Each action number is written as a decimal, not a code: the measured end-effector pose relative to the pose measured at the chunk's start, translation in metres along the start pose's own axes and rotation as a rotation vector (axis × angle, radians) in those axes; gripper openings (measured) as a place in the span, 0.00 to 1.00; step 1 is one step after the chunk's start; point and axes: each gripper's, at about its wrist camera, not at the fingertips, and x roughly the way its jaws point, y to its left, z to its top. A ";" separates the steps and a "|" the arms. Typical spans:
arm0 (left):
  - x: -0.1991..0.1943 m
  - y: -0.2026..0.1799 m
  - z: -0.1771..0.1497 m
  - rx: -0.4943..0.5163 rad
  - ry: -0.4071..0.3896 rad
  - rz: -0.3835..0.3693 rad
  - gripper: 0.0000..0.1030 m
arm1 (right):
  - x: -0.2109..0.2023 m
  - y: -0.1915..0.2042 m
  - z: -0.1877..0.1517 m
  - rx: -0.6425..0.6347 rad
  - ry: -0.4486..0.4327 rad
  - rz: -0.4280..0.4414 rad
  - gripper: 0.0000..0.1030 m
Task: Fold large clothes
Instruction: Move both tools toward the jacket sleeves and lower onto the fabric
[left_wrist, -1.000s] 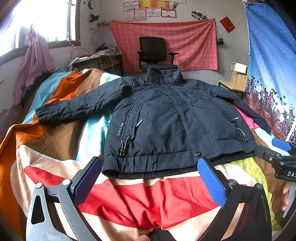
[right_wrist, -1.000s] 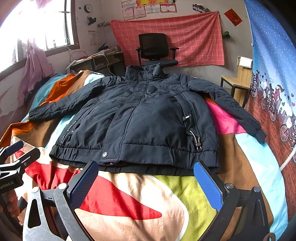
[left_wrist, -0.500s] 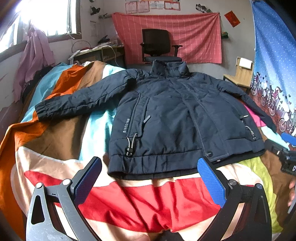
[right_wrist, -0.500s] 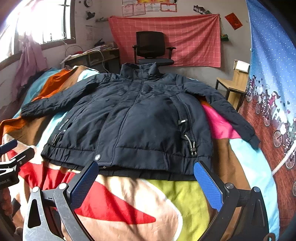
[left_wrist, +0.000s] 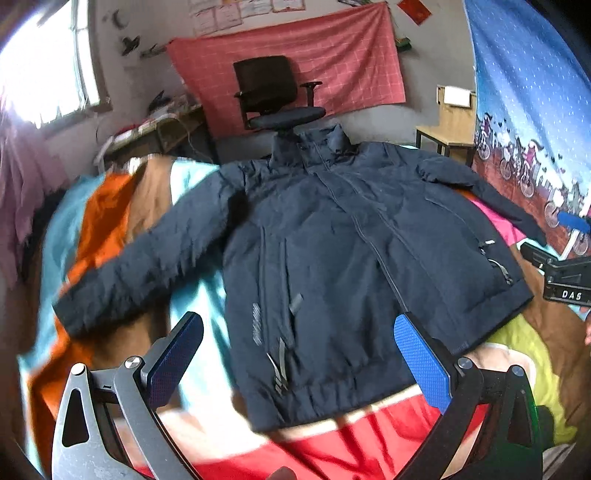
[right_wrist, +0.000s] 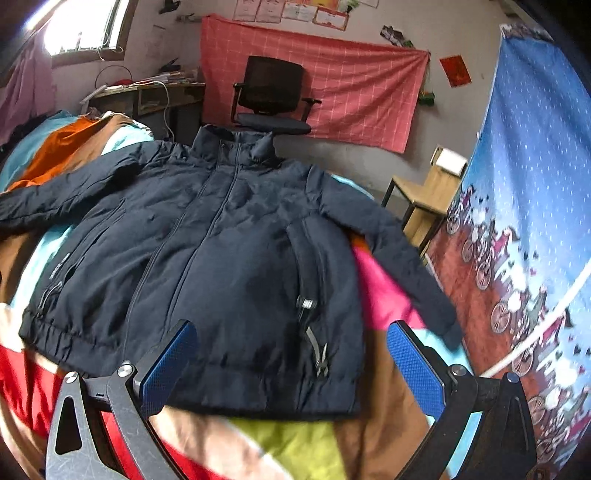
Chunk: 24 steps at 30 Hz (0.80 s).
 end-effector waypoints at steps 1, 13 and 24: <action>0.000 0.000 0.009 0.029 -0.017 0.022 0.98 | 0.004 -0.003 0.005 -0.005 0.002 -0.003 1.00; 0.086 -0.021 0.111 0.071 -0.016 0.134 0.98 | 0.076 -0.059 0.061 -0.091 -0.005 0.048 1.00; 0.192 -0.061 0.193 0.006 0.064 0.003 0.98 | 0.102 -0.133 0.098 0.021 0.116 0.182 1.00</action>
